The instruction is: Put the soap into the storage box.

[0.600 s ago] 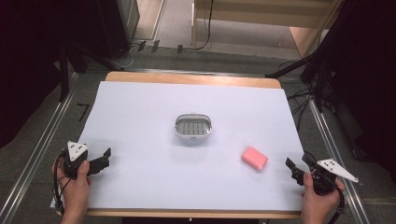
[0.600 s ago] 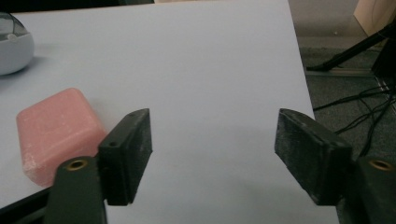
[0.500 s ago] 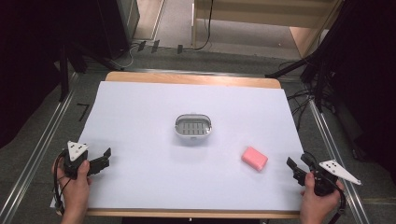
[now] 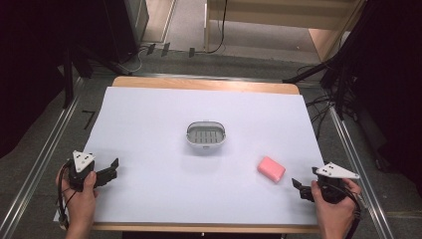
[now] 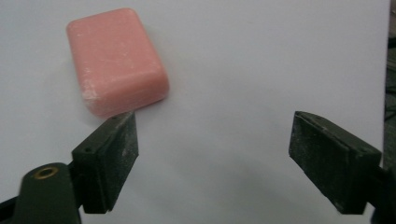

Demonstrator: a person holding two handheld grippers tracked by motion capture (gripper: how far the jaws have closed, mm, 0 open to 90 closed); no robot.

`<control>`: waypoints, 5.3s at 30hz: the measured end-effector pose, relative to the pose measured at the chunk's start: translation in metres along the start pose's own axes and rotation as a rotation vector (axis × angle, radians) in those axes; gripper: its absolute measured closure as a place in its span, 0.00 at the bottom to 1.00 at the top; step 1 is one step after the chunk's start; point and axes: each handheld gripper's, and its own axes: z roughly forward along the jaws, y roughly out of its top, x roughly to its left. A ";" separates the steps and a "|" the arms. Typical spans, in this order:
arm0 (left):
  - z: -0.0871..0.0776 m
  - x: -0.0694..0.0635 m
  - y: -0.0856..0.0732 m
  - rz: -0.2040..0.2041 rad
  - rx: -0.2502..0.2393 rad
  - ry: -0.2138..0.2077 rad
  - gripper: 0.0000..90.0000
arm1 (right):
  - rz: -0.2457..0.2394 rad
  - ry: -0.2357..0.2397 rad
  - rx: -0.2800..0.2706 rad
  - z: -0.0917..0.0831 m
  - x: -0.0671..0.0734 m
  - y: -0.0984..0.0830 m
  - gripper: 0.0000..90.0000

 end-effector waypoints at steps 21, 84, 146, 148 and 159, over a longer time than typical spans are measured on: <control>0.001 0.000 0.001 0.000 0.013 0.000 0.15 | -0.231 0.130 0.313 0.020 0.024 0.046 0.14; 0.001 -0.001 0.001 0.003 0.011 0.000 0.15 | -0.310 0.181 0.555 0.080 0.053 0.098 0.36; 0.002 0.000 0.001 -0.006 0.016 -0.005 0.15 | -0.589 0.339 0.476 0.108 0.120 0.167 0.43; 0.002 0.000 0.001 -0.007 0.016 -0.006 0.15 | -0.605 0.344 0.476 0.110 0.124 0.169 0.43; 0.002 0.001 0.001 -0.006 0.020 -0.008 0.15 | -0.663 0.385 0.468 0.118 0.142 0.178 0.43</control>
